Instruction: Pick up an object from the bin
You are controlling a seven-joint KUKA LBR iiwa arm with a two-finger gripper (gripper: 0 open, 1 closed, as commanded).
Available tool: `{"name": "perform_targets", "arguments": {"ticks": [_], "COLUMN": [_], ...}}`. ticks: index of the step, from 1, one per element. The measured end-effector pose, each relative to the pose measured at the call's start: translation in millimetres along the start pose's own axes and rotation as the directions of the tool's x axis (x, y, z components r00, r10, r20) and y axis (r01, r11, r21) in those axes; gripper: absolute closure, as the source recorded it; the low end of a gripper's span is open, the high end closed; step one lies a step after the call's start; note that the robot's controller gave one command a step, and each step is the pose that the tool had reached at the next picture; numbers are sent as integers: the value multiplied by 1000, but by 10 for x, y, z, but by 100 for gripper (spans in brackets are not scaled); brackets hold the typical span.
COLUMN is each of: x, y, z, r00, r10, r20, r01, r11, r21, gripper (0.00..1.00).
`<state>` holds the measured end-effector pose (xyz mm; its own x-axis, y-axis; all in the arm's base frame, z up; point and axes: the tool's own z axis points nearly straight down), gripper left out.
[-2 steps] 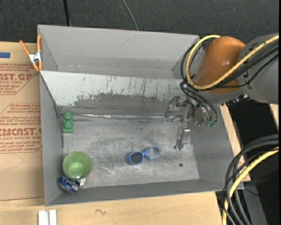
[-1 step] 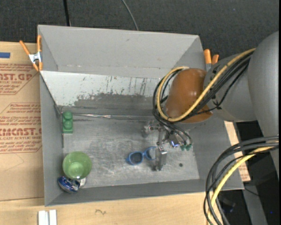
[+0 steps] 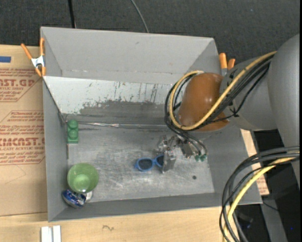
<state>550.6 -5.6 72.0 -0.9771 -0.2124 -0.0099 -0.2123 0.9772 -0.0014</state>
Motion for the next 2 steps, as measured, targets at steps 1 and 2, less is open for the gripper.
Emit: {"name": "perform_targets", "arguments": {"ticks": [1, 2], "x": [7, -38], "y": [-239, -1294], "z": [-1152, -2699], "r00": [995, 939], "r10": [-98, -344], "r20": [0, -1], "r01": [98, 344], "r11": [995, 939], "r21": [2, 4], "gripper": [100, 100]}}
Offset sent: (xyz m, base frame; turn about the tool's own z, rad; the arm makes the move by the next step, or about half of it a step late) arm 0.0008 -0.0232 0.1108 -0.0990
